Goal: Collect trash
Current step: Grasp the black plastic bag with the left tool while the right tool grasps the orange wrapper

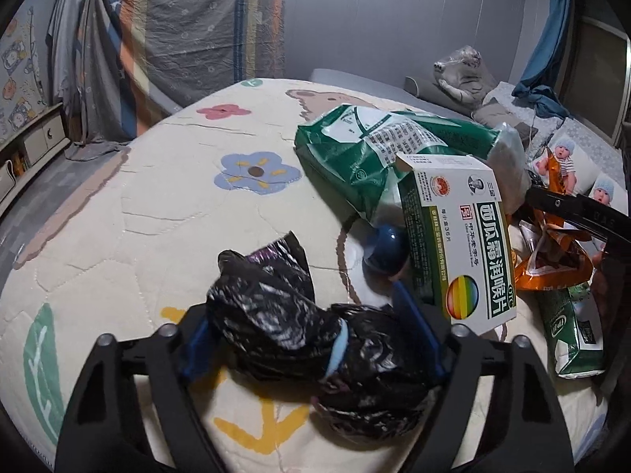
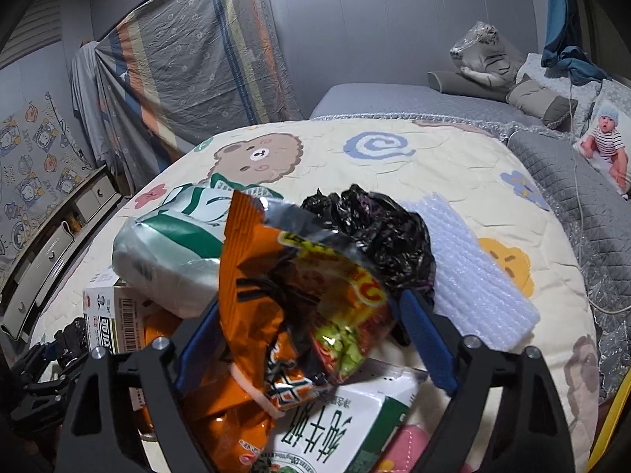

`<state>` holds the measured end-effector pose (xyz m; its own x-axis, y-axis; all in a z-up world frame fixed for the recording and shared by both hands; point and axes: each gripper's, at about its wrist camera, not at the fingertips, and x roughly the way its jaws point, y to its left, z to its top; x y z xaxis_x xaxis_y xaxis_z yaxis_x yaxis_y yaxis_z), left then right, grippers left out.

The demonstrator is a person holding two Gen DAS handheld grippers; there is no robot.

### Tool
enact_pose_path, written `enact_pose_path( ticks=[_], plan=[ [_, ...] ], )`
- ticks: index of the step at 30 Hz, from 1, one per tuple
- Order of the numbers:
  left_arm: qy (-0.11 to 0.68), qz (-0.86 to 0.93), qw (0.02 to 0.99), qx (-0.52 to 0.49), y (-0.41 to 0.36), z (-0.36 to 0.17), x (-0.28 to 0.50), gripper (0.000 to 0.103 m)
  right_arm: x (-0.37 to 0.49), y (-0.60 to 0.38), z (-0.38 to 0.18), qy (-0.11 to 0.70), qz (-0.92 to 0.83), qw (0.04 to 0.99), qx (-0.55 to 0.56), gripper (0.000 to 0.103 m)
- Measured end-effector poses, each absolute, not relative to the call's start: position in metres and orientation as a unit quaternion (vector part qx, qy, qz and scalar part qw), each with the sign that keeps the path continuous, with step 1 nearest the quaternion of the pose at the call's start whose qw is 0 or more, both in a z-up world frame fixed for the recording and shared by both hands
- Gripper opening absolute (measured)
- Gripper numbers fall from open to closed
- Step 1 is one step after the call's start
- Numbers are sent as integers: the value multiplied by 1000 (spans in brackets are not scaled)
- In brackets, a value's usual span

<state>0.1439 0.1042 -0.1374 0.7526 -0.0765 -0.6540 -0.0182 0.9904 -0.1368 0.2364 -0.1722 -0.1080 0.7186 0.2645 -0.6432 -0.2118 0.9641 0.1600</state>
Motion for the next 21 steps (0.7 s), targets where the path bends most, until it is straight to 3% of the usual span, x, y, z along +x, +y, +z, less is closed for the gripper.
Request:
enact_pose_path(
  ticks=[4, 9, 10, 21],
  plan=[
    [350, -30, 933, -73, 104, -139, 146, 60, 235, -169, -109, 355, 142, 923, 40, 58],
    [342, -41, 935, -82, 104, -135, 144, 46, 228, -171, -105, 352, 153, 922, 47, 48],
    [339, -43, 936, -85, 105, -133, 141, 42, 225, -173, -102, 349, 153, 923, 49, 48],
    [299, -43, 949, -85, 111, -106, 122, 39, 194, -192, -64, 302, 163, 937, 65, 46]
  ],
)
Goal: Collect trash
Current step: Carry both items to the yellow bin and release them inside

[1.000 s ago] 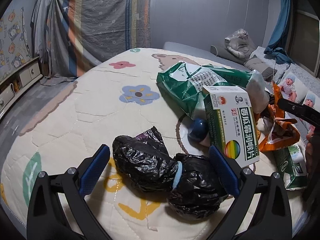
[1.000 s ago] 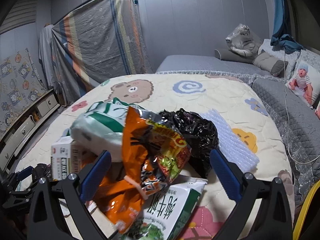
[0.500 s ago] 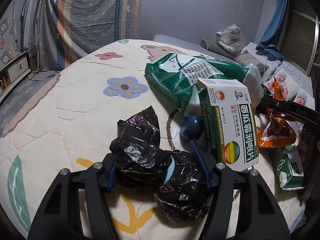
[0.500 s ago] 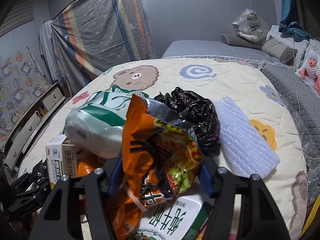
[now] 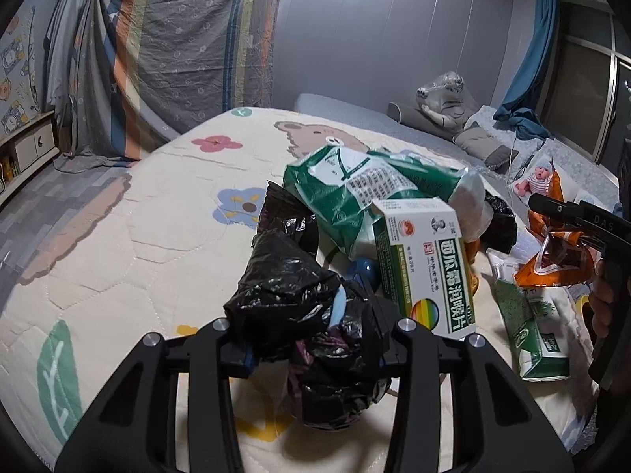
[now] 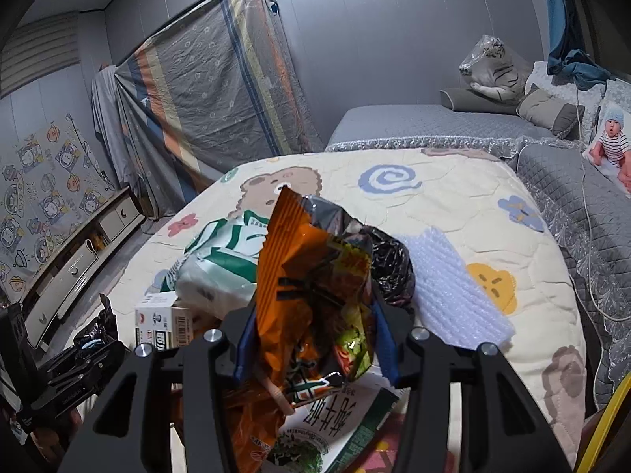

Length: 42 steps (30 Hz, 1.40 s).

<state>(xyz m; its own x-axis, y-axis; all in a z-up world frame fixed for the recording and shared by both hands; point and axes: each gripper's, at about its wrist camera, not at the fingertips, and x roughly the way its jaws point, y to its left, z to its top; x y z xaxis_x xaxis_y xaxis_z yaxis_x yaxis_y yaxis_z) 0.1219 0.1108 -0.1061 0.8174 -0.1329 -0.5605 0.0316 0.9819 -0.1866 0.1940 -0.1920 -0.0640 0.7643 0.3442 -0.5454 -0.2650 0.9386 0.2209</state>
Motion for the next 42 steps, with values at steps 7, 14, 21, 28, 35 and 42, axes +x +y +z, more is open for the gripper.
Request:
enact_pose_path(
  ticks=[7, 14, 21, 28, 35, 42],
  plan=[
    [266, -58, 960, -68, 103, -74, 111, 39, 174, -214, -44, 276, 155, 946, 70, 46],
    [248, -109, 961, -50, 59, -48, 127, 39, 154, -254, -27, 249, 114, 959, 71, 46],
    [233, -179, 956, -24, -16, -31, 142, 39, 136, -310, -21, 230, 54, 968, 81, 46],
    [231, -253, 940, -2, -94, -22, 152, 39, 111, -372, -20, 215, -16, 972, 90, 46],
    [235, -321, 917, 16, -174, -22, 161, 39, 80, -433, -29, 213, -97, 967, 98, 46],
    [247, -382, 890, 36, -249, -37, 151, 39, 45, -488, -49, 223, -178, 953, 102, 46]
  ],
)
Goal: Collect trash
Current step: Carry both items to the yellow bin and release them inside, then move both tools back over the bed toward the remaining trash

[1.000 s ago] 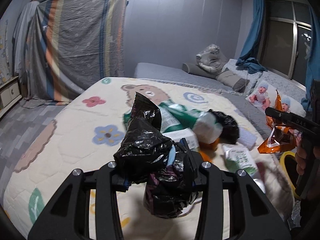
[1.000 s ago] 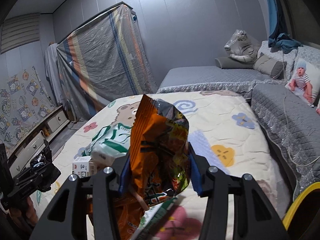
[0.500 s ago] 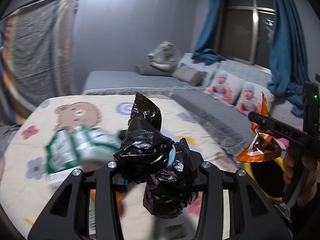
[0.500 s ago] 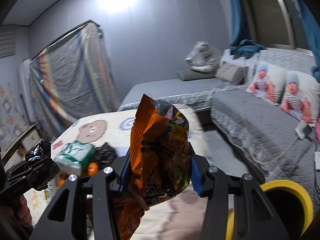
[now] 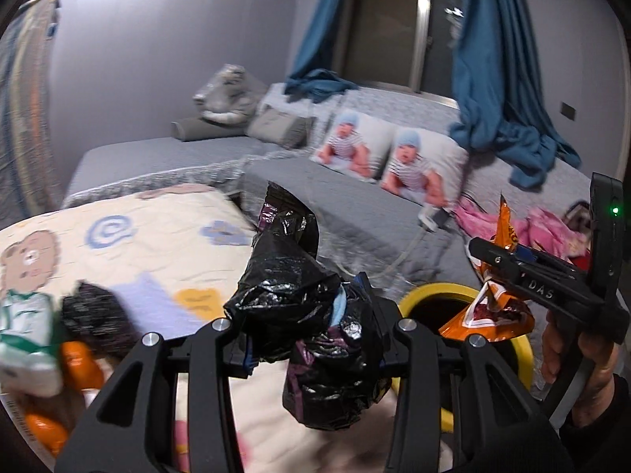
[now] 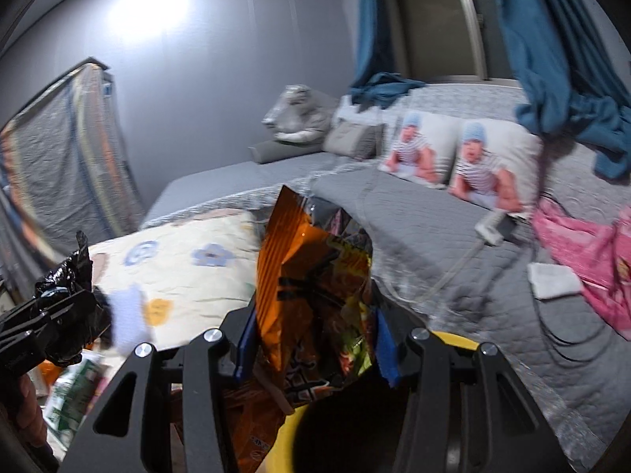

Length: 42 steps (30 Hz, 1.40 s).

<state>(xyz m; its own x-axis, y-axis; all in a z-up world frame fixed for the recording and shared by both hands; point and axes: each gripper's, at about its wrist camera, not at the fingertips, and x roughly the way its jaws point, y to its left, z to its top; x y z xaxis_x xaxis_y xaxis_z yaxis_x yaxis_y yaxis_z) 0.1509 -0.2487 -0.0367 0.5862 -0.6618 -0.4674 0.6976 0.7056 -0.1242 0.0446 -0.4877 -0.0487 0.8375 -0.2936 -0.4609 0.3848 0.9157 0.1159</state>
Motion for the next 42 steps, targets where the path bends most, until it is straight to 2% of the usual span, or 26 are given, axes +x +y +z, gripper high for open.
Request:
enact_pose_path(
  ticks=[12, 24, 26, 28, 31, 37, 42],
  plan=[
    [268, -458, 844, 77, -357, -78, 113, 39, 3, -537, -98, 258, -254, 924, 122, 46],
    [286, -479, 825, 89, -395, -95, 104, 41, 1, -556, -118, 284, -280, 907, 136, 47],
    [286, -480, 825, 87, -397, -95, 103, 44, 0, -557, -118, 283, -283, 906, 135, 47],
    [288, -477, 826, 82, -400, -95, 103, 60, -1, -559, -117, 279, -285, 906, 139, 59],
    [286, -472, 831, 65, -396, -93, 105, 75, -5, -565, -113, 271, -305, 902, 140, 64],
    [291, -455, 841, 36, -382, -94, 114, 88, -15, -574, -105, 253, -332, 896, 152, 74],
    [283, -442, 851, 19, -370, -86, 119, 93, -18, -576, -100, 246, -342, 894, 152, 82]
  ],
)
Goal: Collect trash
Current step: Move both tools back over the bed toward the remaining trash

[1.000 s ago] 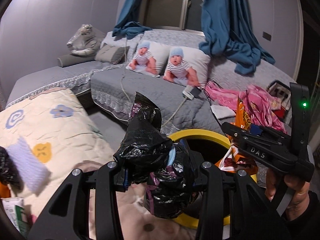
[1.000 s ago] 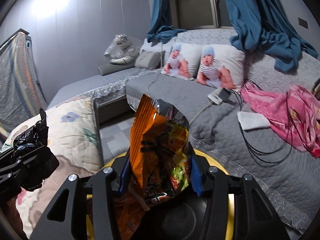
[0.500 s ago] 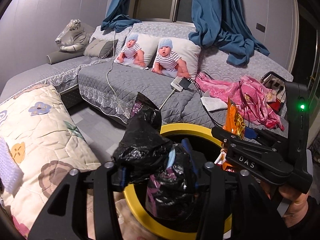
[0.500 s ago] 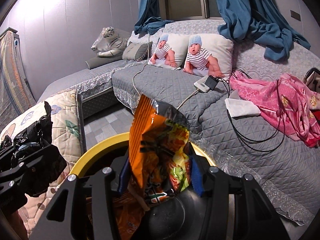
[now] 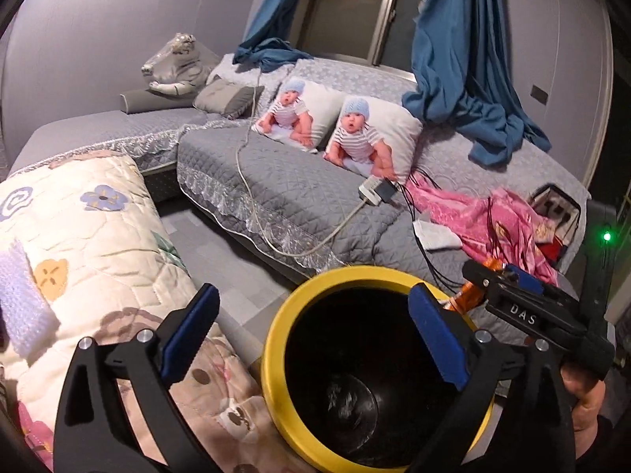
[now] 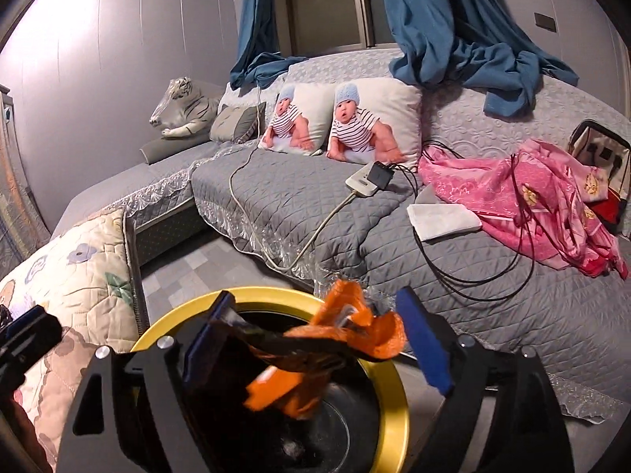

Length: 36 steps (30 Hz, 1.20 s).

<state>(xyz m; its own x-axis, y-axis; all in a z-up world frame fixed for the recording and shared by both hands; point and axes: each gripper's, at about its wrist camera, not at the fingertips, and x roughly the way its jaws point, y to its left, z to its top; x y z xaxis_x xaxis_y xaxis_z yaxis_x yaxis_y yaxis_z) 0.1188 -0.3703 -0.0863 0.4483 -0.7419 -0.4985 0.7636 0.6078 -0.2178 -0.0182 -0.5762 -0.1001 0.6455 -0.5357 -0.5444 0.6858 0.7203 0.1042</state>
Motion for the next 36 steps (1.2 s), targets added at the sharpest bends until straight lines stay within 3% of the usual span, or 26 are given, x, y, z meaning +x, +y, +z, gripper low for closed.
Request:
enact_pose_path(
  ticks=[4, 14, 26, 36],
  plan=[
    [277, -433, 858, 9, -359, -79, 122, 94, -17, -575, -97, 244, -347, 894, 147, 89],
    [249, -392, 886, -2, -304, -49, 133, 94, -9, -554, -82, 230, -317, 911, 132, 89],
    [213, -260, 942, 5, -147, -9, 148, 95, 44, -454, -49, 180, -164, 968, 66, 91],
    [227, -117, 967, -2, -18, -29, 137, 95, 103, -352, -38, 172, 1, 985, 2, 92]
  ],
)
